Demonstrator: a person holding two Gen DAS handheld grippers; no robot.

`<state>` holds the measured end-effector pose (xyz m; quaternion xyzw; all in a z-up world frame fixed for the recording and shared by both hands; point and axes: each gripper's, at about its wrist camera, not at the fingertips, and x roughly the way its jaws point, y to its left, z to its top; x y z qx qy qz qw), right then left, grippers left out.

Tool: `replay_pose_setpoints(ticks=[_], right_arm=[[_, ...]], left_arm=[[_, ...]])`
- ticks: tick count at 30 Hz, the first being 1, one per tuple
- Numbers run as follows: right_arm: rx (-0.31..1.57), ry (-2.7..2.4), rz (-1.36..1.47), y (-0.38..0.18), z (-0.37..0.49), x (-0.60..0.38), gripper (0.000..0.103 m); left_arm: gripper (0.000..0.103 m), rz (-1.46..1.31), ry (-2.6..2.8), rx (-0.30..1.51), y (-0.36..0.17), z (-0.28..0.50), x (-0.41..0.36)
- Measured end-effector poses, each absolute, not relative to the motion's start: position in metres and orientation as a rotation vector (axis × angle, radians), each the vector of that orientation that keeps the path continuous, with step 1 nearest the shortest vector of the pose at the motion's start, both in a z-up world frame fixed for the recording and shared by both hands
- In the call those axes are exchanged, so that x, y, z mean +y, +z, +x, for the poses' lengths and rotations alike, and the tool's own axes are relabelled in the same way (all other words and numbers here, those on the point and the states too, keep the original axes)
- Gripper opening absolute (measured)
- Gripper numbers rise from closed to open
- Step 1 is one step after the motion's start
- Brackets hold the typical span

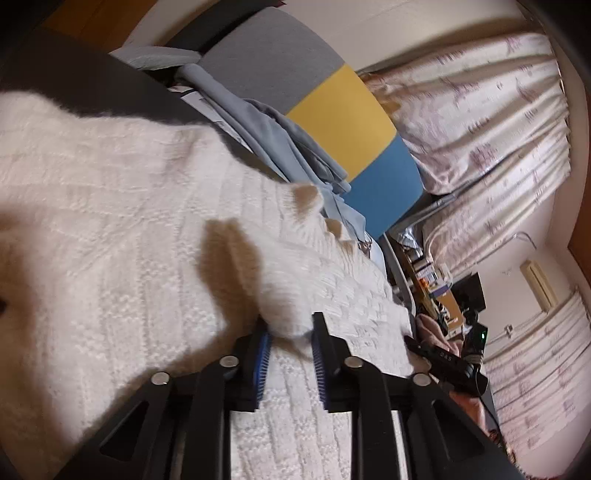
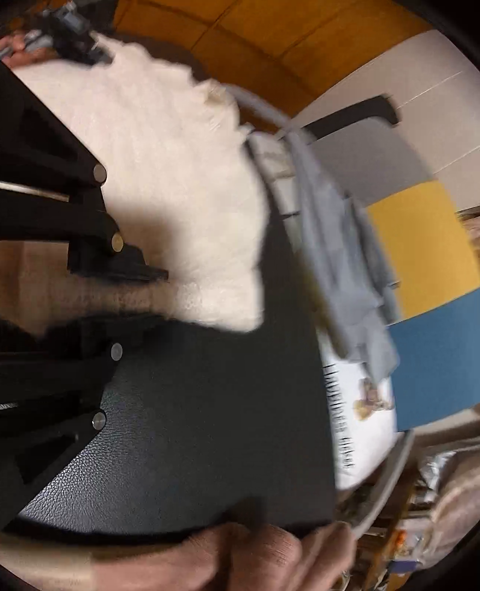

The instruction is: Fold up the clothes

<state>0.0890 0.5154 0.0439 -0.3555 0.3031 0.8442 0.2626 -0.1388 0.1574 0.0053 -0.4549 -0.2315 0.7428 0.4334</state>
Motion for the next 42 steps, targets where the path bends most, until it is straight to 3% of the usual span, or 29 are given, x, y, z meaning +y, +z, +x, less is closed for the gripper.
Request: replay_pose_setpoints(ticks=[1, 2, 3, 5, 6, 8, 15, 18, 21, 25, 28, 38, 41, 42], right_arm=[[0.844, 2.274, -0.937, 0.046, 0.096, 0.518, 0.023], [0.868, 2.265, -0.912, 0.048, 0.102, 0.521, 0.038], [0.894, 2.257, -0.88, 0.052, 0.11, 0.523, 0.045], [0.935, 2.262, -0.766, 0.066, 0.137, 0.522, 0.041], [0.894, 2.298, -0.739, 0.073, 0.145, 0.514, 0.029], [0.786, 2.375, -0.746, 0.084, 0.15, 0.496, 0.021], [0.514, 2.394, -0.977, 0.072, 0.124, 0.46, 0.015], [0.503, 2.309, -1.047, 0.052, 0.131, 0.466, 0.016], [0.684, 2.331, -0.969, 0.053, 0.149, 0.477, 0.018], [0.746, 2.378, -0.814, 0.077, 0.149, 0.49, 0.019], [0.722, 2.389, -0.829, 0.086, 0.119, 0.509, 0.021], [0.582, 2.28, -0.991, 0.061, 0.045, 0.545, 0.014], [0.624, 2.243, -0.959, 0.067, 0.054, 0.542, 0.029], [0.643, 2.247, -0.937, 0.07, 0.059, 0.539, 0.029]], left_arm=[[0.018, -1.133, 1.853, -0.578, 0.005, -0.138, 0.157], [0.018, -1.133, 1.856, -0.573, 0.005, -0.138, 0.158], [0.018, -1.133, 1.858, -0.57, 0.005, -0.137, 0.158], [0.018, -1.133, 1.86, -0.57, 0.009, -0.135, 0.162], [0.018, -1.132, 1.859, -0.572, 0.009, -0.135, 0.162], [0.018, -1.132, 1.862, -0.568, 0.009, -0.134, 0.164], [0.018, -1.132, 1.866, -0.57, 0.007, -0.135, 0.161], [0.018, -1.131, 1.864, -0.57, 0.005, -0.137, 0.16], [0.018, -1.131, 1.863, -0.575, 0.006, -0.135, 0.16], [0.018, -1.131, 1.863, -0.574, 0.004, -0.136, 0.16], [0.018, -1.129, 1.864, -0.578, 0.006, -0.133, 0.16], [0.018, -1.116, 1.856, -0.587, 0.003, -0.138, 0.16], [0.018, -1.114, 1.853, -0.593, 0.002, -0.138, 0.159], [0.018, -1.114, 1.852, -0.593, 0.002, -0.138, 0.159]])
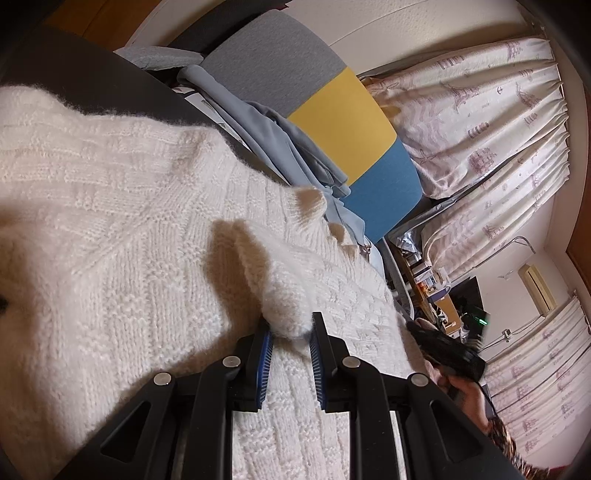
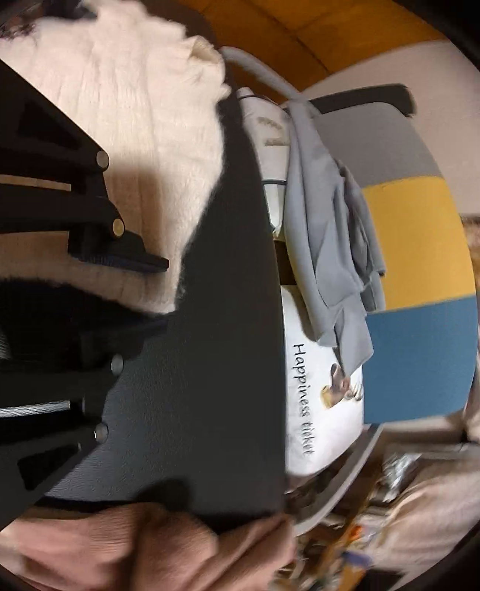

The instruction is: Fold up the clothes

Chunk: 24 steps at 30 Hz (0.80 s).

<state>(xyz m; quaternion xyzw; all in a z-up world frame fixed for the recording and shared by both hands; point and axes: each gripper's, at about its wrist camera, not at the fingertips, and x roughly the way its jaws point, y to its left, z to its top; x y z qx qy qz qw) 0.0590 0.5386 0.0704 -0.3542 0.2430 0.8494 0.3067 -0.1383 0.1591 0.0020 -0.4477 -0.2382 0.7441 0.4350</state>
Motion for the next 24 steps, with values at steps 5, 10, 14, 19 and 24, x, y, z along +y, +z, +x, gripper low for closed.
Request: replay_pose_setpoints(ticks=[5, 10, 14, 19, 24], right_arm=[[0.589, 2.439, -0.948, 0.081, 0.079, 0.462, 0.029], [0.538, 2.376, -1.037, 0.059, 0.074, 0.429, 0.028], [0.445, 2.339, -1.042, 0.058, 0.064, 0.422, 0.028], [0.426, 2.337, -1.03, 0.057, 0.062, 0.423, 0.029], [0.44, 2.348, -1.018, 0.058, 0.068, 0.419, 0.03]], left_arm=[[0.018, -1.121, 1.853, -0.593, 0.002, -0.139, 0.16], [0.019, -1.212, 1.878, -0.589, 0.009, -0.143, 0.156], [0.021, -1.266, 1.922, -0.733, 0.013, -0.146, 0.119], [0.023, -1.198, 2.092, -0.839, 0.031, -0.151, 0.041], [0.029, -1.231, 2.328, -0.949, 0.034, -0.165, -0.04]])
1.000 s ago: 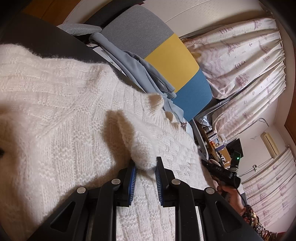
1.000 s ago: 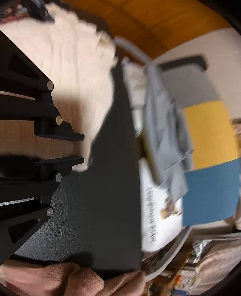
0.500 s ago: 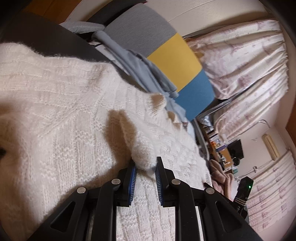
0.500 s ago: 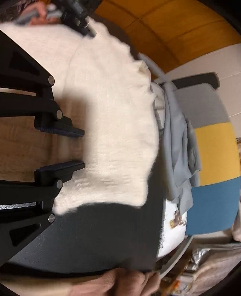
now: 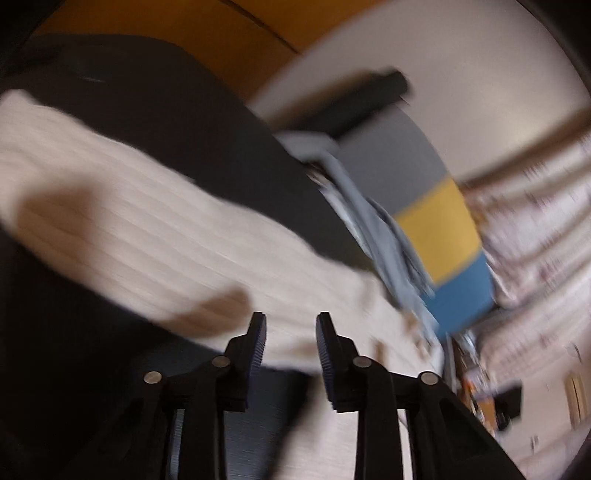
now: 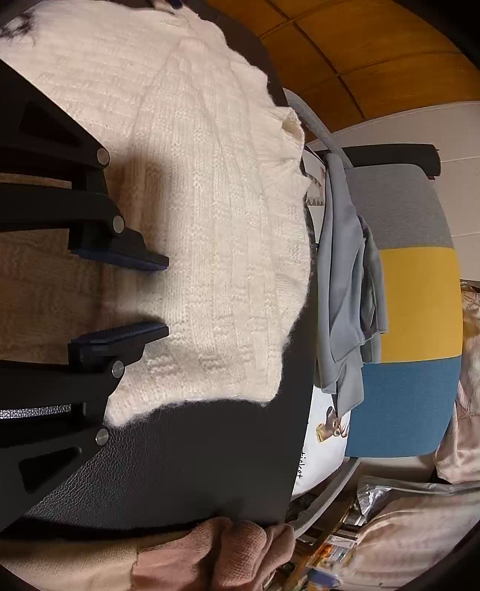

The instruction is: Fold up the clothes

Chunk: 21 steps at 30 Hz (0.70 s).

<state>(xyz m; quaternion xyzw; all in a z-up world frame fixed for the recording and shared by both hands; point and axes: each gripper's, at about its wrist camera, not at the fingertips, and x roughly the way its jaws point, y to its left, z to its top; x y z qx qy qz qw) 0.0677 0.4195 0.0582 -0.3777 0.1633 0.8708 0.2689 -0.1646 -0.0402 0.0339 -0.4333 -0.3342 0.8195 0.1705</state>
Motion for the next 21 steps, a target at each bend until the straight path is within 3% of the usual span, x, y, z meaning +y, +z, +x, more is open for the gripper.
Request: replay_pose_setpoints(ticks=[16, 21], right_arm=[[0.502, 2.372, -0.994, 0.057, 0.072, 0.423, 0.031], [0.511, 2.376, -0.989, 0.057, 0.072, 0.424, 0.031]], left_arm=[[0.035, -1.351, 2.821, -1.51, 0.019, -0.163, -0.217], [0.055, -1.295, 2.725, -1.501, 0.015, -0.182, -0.225]])
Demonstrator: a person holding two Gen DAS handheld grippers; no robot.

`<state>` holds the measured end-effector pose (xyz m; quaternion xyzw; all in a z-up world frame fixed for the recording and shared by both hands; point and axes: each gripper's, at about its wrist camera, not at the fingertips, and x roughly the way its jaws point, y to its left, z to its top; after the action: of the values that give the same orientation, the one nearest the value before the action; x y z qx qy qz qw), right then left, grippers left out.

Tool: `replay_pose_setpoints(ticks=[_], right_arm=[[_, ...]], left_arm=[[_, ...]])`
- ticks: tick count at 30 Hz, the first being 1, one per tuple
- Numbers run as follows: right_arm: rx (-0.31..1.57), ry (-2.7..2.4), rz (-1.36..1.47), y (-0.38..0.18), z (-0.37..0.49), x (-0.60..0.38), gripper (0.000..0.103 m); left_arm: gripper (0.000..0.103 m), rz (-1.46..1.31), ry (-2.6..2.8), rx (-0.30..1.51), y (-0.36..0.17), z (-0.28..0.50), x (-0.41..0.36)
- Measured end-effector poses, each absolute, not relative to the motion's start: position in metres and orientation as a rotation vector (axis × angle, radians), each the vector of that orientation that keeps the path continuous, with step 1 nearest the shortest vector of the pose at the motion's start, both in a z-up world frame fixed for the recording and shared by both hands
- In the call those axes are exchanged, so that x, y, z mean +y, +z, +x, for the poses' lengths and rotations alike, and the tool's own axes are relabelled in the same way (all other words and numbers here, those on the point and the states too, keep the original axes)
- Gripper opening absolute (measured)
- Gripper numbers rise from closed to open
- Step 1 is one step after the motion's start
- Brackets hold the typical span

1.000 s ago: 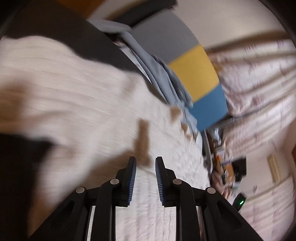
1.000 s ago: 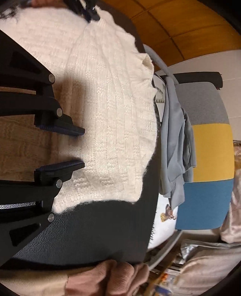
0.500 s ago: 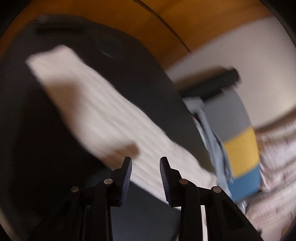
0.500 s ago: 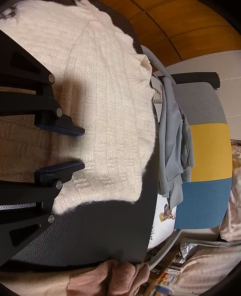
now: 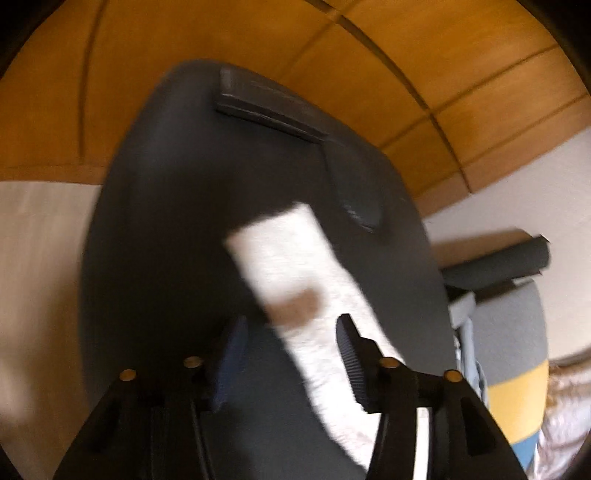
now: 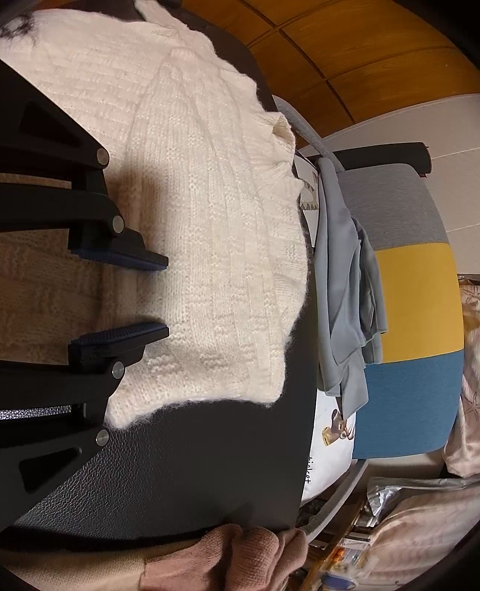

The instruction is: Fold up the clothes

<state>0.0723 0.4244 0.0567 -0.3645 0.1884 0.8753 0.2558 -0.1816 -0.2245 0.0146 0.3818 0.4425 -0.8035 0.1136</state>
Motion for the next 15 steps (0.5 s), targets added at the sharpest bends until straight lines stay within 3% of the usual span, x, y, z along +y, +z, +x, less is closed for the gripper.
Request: replay_pose_setpoints(ticks=[8, 10, 12, 13, 15], right_arm=[[0.516, 2.38, -0.988, 0.057, 0.073, 0.425, 0.031], [0.517, 2.381, -0.987, 0.057, 0.073, 0.425, 0.031], [0.52, 2.382, -0.986, 0.057, 0.073, 0.426, 0.031], [0.522, 2.383, -0.985, 0.057, 0.073, 0.426, 0.031], [0.524, 2.384, -0.984, 0.057, 0.073, 0.426, 0.031]], left_arm=[[0.056, 1.029, -2.305, 1.446, 0.003, -0.194, -0.216], [0.046, 1.017, -2.313, 1.403, 0.003, -0.197, -0.21], [0.012, 1.068, -2.322, 1.268, 0.003, -0.207, -0.197], [0.005, 1.097, -2.329, 1.219, 0.002, -0.211, -0.194], [0.005, 1.114, -2.366, 1.229, 0.001, -0.213, -0.195]])
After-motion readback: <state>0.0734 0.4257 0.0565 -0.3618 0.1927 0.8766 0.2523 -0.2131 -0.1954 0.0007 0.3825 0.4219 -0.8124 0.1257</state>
